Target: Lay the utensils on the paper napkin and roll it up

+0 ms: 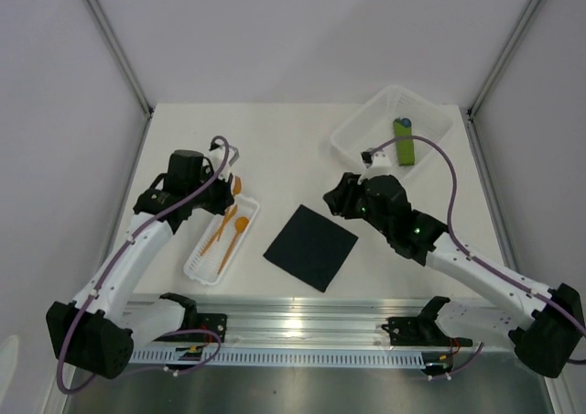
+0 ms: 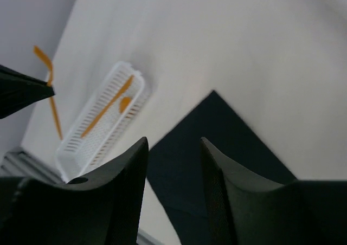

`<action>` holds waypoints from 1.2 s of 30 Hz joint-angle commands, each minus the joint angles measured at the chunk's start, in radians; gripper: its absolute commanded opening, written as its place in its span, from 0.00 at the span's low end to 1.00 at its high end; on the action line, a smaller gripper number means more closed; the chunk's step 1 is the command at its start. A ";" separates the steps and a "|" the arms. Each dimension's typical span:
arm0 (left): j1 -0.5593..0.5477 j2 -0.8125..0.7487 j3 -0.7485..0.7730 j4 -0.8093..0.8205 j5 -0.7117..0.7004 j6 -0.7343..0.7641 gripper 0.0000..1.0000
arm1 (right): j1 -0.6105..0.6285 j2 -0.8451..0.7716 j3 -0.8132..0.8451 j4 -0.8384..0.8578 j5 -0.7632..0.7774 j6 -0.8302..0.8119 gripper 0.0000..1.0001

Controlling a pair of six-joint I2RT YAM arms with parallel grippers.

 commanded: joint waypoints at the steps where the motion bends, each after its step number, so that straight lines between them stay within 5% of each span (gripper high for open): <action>1: -0.026 -0.071 0.032 0.077 0.078 -0.108 0.01 | 0.012 0.092 -0.008 0.338 -0.249 0.045 0.47; 11: -0.042 -0.085 0.077 0.097 0.003 -0.250 0.01 | 0.230 0.494 0.185 0.676 -0.280 -0.036 0.52; 23: -0.042 -0.091 0.077 0.100 -0.004 -0.289 0.01 | 0.262 0.729 0.372 0.656 -0.257 -0.009 0.47; 28: -0.042 -0.091 0.083 0.097 -0.010 -0.284 0.01 | 0.262 0.750 0.383 0.636 -0.213 0.000 0.33; 33: -0.042 -0.086 0.077 0.093 -0.001 -0.279 0.01 | 0.262 0.757 0.383 0.646 -0.205 0.010 0.00; 36: -0.043 -0.083 0.080 0.085 0.013 -0.261 0.01 | 0.256 0.747 0.379 0.630 -0.208 0.022 0.00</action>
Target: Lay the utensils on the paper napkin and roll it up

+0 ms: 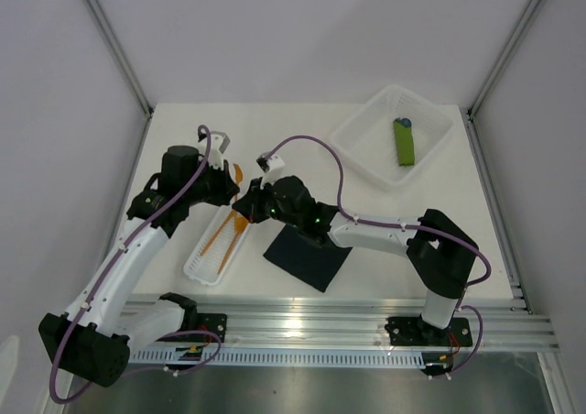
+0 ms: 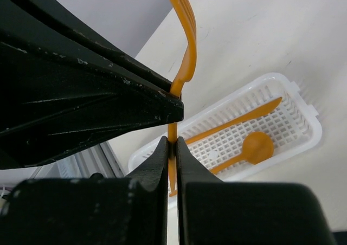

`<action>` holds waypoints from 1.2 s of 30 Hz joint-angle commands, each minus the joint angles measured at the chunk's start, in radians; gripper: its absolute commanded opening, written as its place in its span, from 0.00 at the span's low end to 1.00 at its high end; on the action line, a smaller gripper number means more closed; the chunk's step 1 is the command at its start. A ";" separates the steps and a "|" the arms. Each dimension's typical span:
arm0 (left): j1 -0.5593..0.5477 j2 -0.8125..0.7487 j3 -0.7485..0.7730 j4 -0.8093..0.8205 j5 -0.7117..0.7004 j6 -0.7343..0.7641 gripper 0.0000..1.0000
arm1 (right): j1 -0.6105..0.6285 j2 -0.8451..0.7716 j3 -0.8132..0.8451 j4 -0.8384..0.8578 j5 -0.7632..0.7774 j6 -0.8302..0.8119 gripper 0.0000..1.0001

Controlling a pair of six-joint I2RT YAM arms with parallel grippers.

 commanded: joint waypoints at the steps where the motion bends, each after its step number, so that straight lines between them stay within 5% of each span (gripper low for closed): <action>1: -0.004 -0.006 0.036 0.001 0.020 0.006 0.01 | -0.009 -0.003 0.026 0.026 0.016 0.021 0.00; 4: -0.004 -0.005 0.048 -0.020 0.031 0.039 0.49 | -0.041 -0.031 0.000 0.013 -0.070 0.048 0.00; 5: -0.004 -0.005 0.051 -0.033 0.031 0.048 0.73 | -0.070 -0.043 -0.032 -0.013 -0.101 0.063 0.00; 8: -0.002 -0.012 0.086 -0.092 0.025 0.114 0.92 | -0.126 -0.116 -0.124 -0.107 -0.197 0.034 0.00; 13: 0.039 -0.052 0.028 -0.126 -0.001 0.208 0.97 | -0.231 -0.247 -0.261 -0.285 -0.378 -0.044 0.00; 19: 0.128 -0.074 -0.065 -0.122 0.013 0.263 0.98 | -0.357 -0.250 -0.413 -0.239 -0.487 -0.061 0.00; 36: 0.157 -0.074 -0.104 -0.099 0.025 0.266 0.98 | -0.365 -0.086 -0.454 -0.134 -0.521 -0.003 0.00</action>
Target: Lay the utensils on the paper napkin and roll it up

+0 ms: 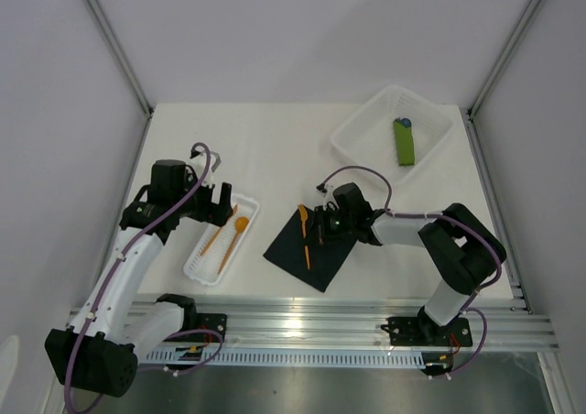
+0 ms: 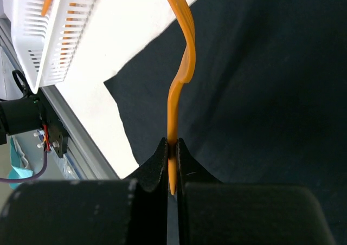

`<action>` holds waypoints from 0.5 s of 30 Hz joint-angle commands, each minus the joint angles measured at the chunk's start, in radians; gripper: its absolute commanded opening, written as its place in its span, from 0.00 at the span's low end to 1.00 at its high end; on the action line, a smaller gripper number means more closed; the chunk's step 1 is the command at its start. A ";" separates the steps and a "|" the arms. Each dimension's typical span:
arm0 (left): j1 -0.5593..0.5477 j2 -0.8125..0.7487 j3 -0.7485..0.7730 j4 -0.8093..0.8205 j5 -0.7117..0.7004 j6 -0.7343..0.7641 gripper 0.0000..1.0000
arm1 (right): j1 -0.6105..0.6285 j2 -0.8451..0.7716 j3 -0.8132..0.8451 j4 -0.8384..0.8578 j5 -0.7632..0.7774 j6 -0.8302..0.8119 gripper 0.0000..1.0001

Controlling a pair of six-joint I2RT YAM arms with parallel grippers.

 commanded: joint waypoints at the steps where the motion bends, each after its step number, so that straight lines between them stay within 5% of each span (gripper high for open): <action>1: 0.011 -0.012 -0.003 0.019 0.017 0.019 0.98 | 0.004 0.017 -0.020 0.079 -0.014 0.028 0.00; 15: 0.011 -0.007 0.002 0.015 0.030 0.020 0.98 | 0.034 0.068 0.030 -0.019 0.099 0.028 0.03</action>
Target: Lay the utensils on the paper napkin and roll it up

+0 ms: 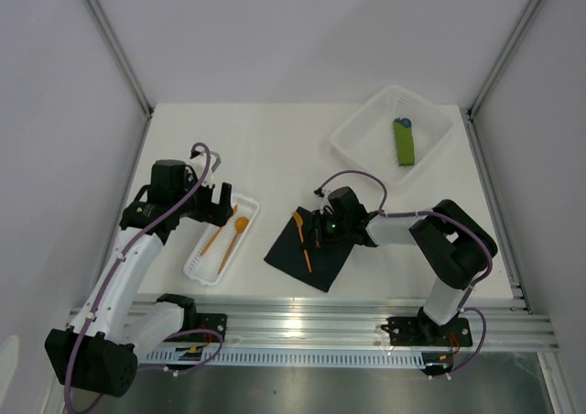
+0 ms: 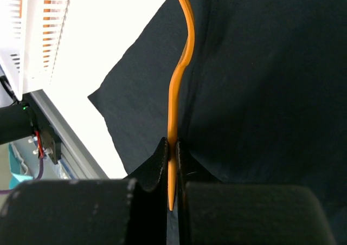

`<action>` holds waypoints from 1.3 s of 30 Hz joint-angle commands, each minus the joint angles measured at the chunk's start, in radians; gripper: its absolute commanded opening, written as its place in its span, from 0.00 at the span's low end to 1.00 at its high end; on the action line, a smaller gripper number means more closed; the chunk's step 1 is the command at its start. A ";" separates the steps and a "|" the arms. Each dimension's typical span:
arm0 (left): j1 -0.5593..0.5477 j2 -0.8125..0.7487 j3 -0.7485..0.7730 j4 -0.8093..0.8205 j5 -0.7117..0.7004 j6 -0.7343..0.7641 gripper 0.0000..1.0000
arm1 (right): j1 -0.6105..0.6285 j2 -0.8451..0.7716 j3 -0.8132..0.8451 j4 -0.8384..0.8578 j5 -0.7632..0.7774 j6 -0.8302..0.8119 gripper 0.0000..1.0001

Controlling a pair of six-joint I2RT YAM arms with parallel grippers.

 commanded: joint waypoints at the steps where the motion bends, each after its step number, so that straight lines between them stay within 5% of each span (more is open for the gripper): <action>1: 0.011 -0.009 0.005 0.015 0.030 0.020 0.98 | 0.013 0.008 0.034 -0.052 0.080 -0.018 0.03; 23: 0.011 -0.013 0.019 -0.009 0.052 0.022 0.98 | 0.053 0.017 0.143 -0.250 0.238 -0.030 0.17; 26: 0.011 -0.015 0.022 -0.011 0.055 0.022 0.98 | 0.055 0.015 0.149 -0.263 0.247 -0.035 0.15; 30: 0.011 -0.017 0.025 -0.015 0.058 0.023 0.98 | 0.053 -0.005 0.143 -0.240 0.212 -0.031 0.00; 39: 0.011 -0.018 0.045 -0.035 0.120 0.057 0.92 | 0.044 -0.107 0.138 -0.207 0.206 -0.043 0.00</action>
